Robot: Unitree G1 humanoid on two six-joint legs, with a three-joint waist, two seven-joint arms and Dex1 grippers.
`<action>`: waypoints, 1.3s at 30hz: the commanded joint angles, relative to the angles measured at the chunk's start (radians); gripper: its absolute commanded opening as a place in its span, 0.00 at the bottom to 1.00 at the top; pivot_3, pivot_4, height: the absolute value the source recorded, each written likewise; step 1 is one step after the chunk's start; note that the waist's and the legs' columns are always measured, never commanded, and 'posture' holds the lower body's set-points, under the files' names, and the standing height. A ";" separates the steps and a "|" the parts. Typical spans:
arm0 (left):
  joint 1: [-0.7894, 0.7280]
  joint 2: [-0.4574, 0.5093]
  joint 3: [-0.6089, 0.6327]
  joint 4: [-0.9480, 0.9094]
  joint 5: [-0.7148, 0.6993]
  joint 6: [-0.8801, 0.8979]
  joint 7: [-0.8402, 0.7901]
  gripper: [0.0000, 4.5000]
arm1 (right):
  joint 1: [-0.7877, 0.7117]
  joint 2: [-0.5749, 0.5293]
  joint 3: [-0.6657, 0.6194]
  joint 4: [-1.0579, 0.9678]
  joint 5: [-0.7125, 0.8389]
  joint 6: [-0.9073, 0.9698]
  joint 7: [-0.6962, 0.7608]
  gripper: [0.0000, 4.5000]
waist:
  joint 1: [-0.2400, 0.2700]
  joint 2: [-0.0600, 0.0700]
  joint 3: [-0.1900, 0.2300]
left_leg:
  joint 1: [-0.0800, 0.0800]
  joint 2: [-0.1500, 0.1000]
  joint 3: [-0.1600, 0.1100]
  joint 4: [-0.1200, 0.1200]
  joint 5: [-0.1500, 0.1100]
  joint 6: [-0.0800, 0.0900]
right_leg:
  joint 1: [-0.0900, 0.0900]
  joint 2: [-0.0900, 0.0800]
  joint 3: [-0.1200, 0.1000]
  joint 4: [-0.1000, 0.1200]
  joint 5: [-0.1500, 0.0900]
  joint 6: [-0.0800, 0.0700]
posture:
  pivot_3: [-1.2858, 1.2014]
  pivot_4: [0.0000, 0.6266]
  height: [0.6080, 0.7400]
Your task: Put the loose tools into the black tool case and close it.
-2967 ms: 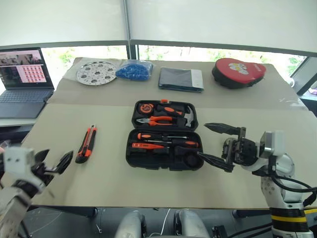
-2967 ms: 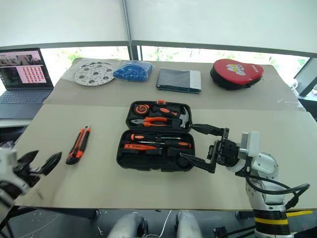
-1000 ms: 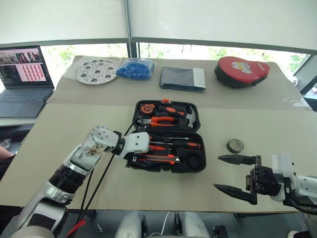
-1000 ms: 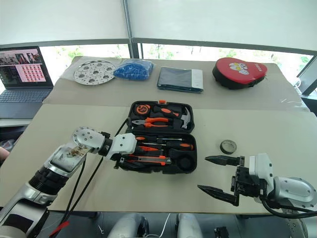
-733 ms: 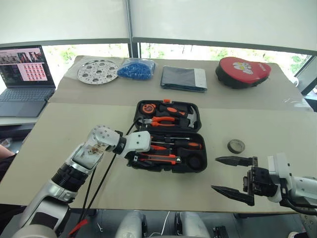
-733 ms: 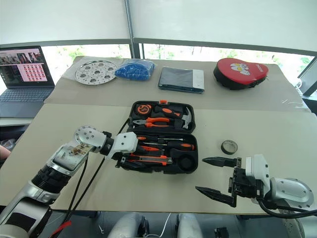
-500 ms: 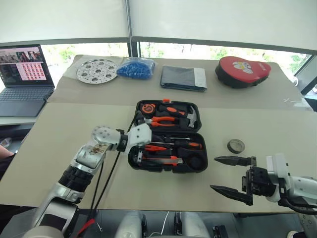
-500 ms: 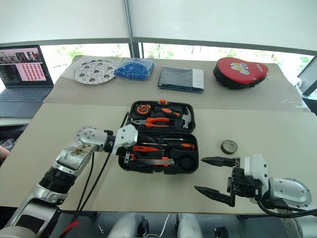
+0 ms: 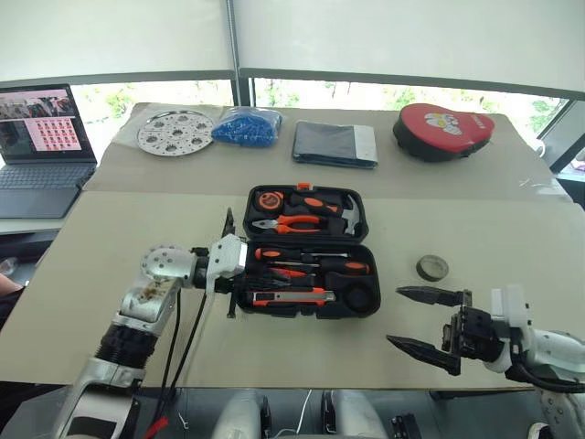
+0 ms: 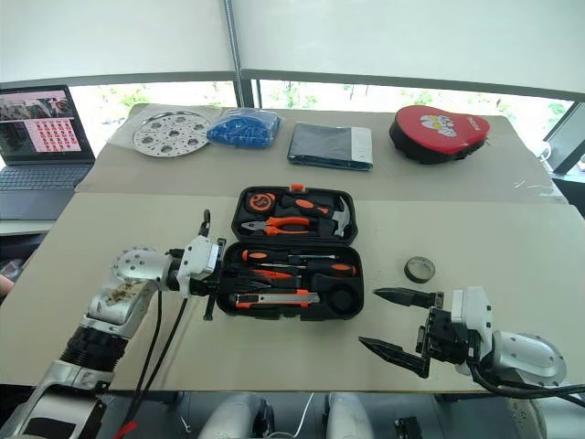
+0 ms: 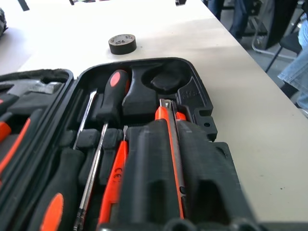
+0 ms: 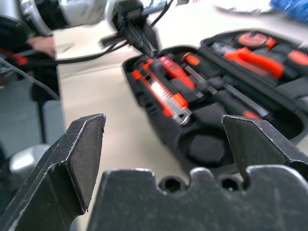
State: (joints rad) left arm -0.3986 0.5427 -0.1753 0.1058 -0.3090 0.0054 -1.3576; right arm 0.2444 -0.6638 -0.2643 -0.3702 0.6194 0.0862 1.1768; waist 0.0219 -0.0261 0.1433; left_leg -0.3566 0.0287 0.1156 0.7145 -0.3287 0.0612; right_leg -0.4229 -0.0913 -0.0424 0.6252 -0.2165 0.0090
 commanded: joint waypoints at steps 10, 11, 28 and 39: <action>-0.045 -0.013 -0.113 0.135 0.163 0.114 0.095 0.00 | 0.030 0.001 -0.033 -0.035 -0.006 -0.045 -0.021 1.00 | 0.002 0.003 -0.003 | 0.003 0.000 0.000 0.000 -0.001 0.002 | 0.003 -0.001 0.000 0.001 0.000 0.000 | 0.52 0.24 1.00; -0.045 -0.014 -0.120 0.127 0.153 0.169 0.094 0.00 | 0.035 0.003 -0.034 -0.040 -0.004 -0.042 -0.028 1.00 | 0.001 0.004 -0.003 | 0.003 0.000 0.000 0.000 -0.001 0.002 | 0.003 -0.001 0.000 0.001 0.000 0.000 | 0.52 0.24 1.00; 0.010 -0.077 0.192 -0.058 -0.183 -0.065 0.037 0.25 | 0.104 0.039 -0.247 0.056 -0.100 -0.087 -0.263 1.00 | -0.003 0.002 -0.004 | 0.000 0.001 0.000 0.000 -0.001 0.002 | -0.001 -0.002 0.000 0.001 0.000 0.000 | 0.52 0.24 1.00; 0.415 0.148 0.441 -0.311 -0.387 0.145 0.007 0.99 | 0.226 0.008 -0.323 0.279 -0.219 -0.198 -0.234 1.00 | -0.023 0.008 -0.005 | 0.003 0.003 0.001 -0.005 -0.001 0.000 | 0.000 -0.001 0.003 0.000 -0.002 0.000 | 0.52 0.24 1.00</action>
State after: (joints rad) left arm -0.0084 0.6748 0.2377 -0.1808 -0.6914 0.1801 -1.2986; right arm 0.4834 -0.6274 -0.5782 -0.0951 0.4079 -0.0679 0.9161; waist -0.0010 -0.0183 0.1381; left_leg -0.3531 0.0318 0.1162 0.7099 -0.3295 0.0613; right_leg -0.4227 -0.0922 -0.0404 0.6250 -0.2184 0.0089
